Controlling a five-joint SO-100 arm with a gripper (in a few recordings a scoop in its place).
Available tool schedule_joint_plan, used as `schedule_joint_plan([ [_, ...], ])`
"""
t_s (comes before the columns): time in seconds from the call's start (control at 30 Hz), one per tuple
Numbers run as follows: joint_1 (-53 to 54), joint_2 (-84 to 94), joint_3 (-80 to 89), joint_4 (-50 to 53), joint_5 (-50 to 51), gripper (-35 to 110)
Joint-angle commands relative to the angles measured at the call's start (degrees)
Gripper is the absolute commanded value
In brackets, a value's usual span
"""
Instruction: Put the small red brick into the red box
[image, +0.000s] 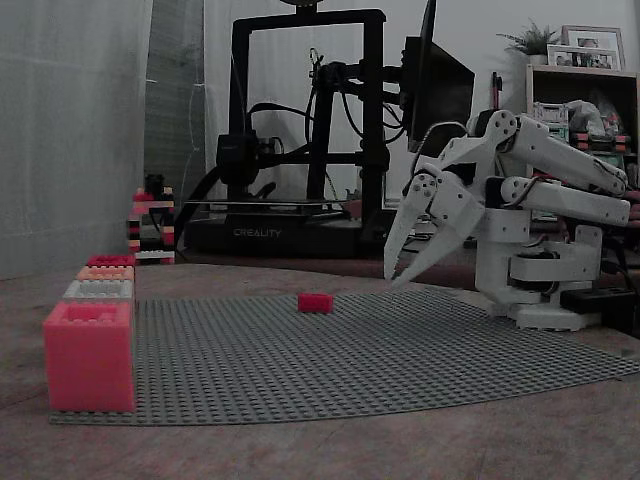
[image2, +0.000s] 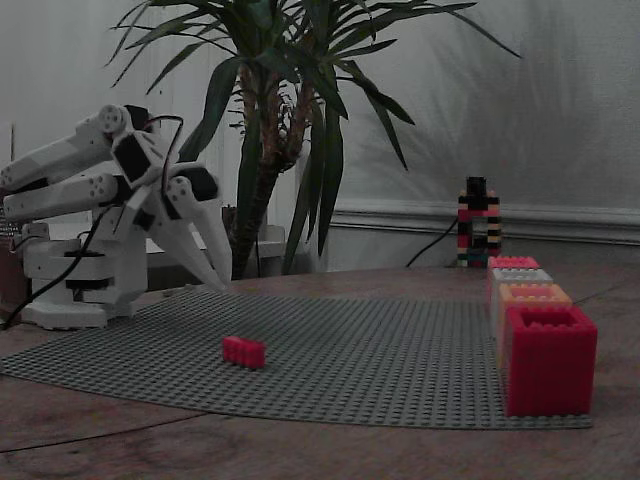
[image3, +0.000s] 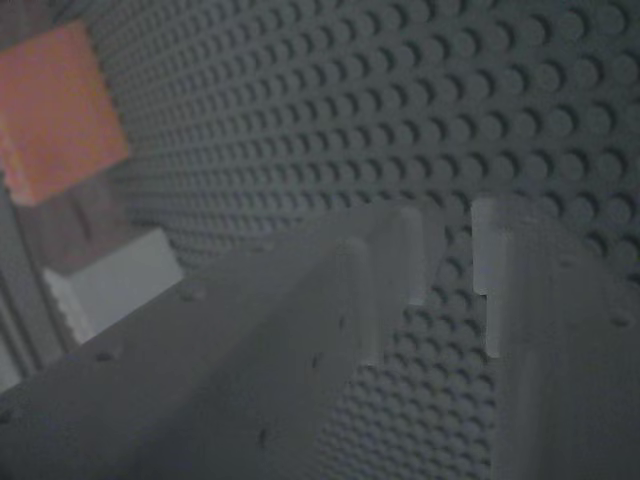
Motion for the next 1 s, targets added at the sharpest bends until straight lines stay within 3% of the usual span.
schedule_joint_plan([
  [0.0, -0.53, 0.62, -0.09, 1.85, 1.05, 0],
  [0.53, -0.70, 0.35, -0.09, 1.76, 0.97, 0],
  [0.73, -0.70, -8.79, -3.96, -7.03, -0.79, 0],
  [0.97, -0.62, -26.81, -16.44, -19.25, -17.23, 0],
])
